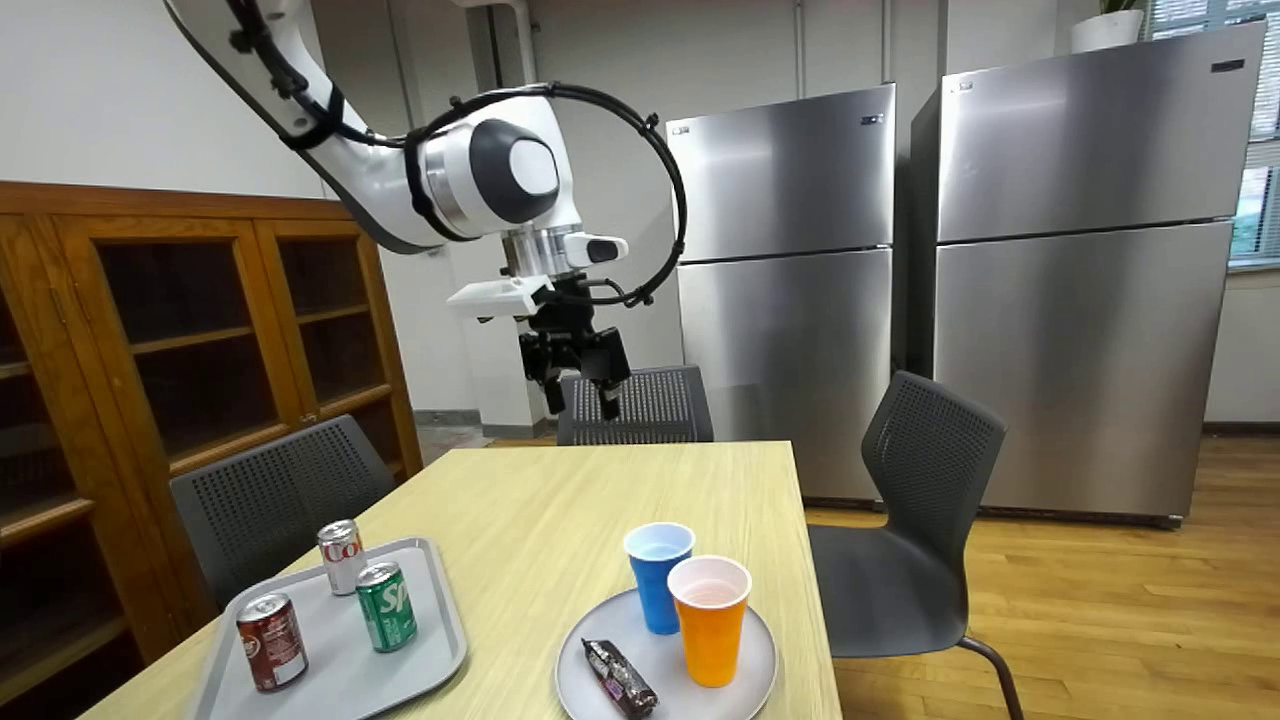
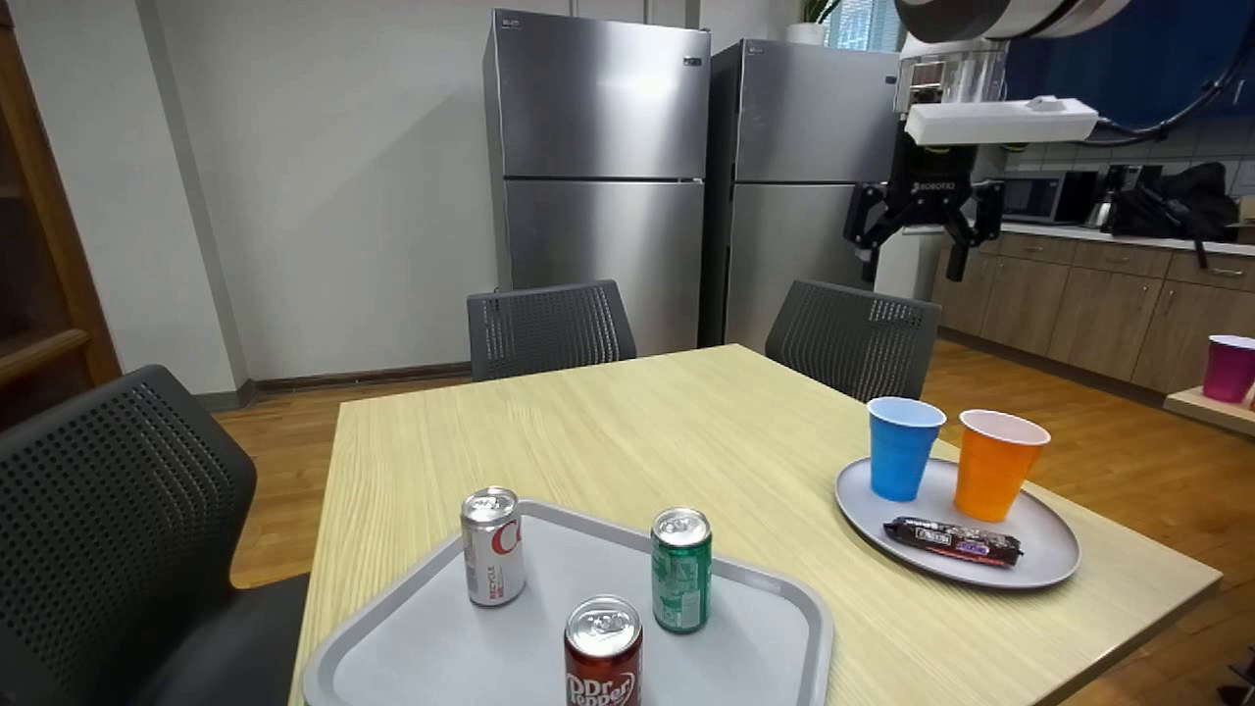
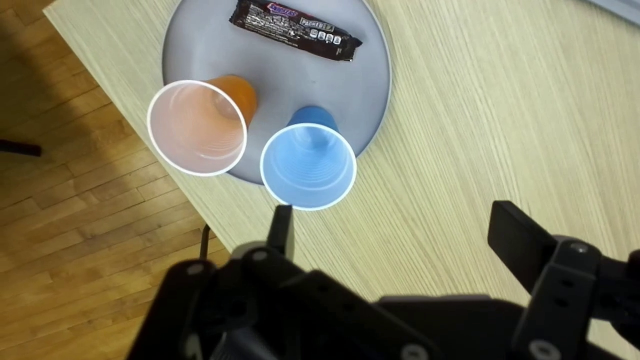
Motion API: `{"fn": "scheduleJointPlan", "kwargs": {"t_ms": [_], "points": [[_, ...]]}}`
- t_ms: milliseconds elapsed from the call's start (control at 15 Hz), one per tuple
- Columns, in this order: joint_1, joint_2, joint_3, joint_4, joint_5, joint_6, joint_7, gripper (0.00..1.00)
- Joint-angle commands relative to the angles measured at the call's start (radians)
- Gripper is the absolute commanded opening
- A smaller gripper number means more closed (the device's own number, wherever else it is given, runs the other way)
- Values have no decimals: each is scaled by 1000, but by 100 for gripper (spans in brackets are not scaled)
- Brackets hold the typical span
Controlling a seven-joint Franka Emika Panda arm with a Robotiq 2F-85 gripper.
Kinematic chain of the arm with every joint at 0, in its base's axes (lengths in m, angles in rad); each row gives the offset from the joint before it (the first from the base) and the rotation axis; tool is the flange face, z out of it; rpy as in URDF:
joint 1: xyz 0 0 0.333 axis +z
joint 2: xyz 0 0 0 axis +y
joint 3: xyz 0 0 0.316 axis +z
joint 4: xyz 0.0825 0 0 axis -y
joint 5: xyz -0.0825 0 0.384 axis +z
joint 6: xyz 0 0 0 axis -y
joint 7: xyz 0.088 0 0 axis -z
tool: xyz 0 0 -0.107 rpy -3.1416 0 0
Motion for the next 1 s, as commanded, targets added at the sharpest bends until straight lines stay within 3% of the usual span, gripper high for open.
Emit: {"fn": "scheduleJointPlan", "kwargs": {"t_ms": [0, 933], "points": [[16, 74, -18, 55, 11, 14, 24, 100], [30, 304, -58, 161, 51, 86, 23, 100]]}}
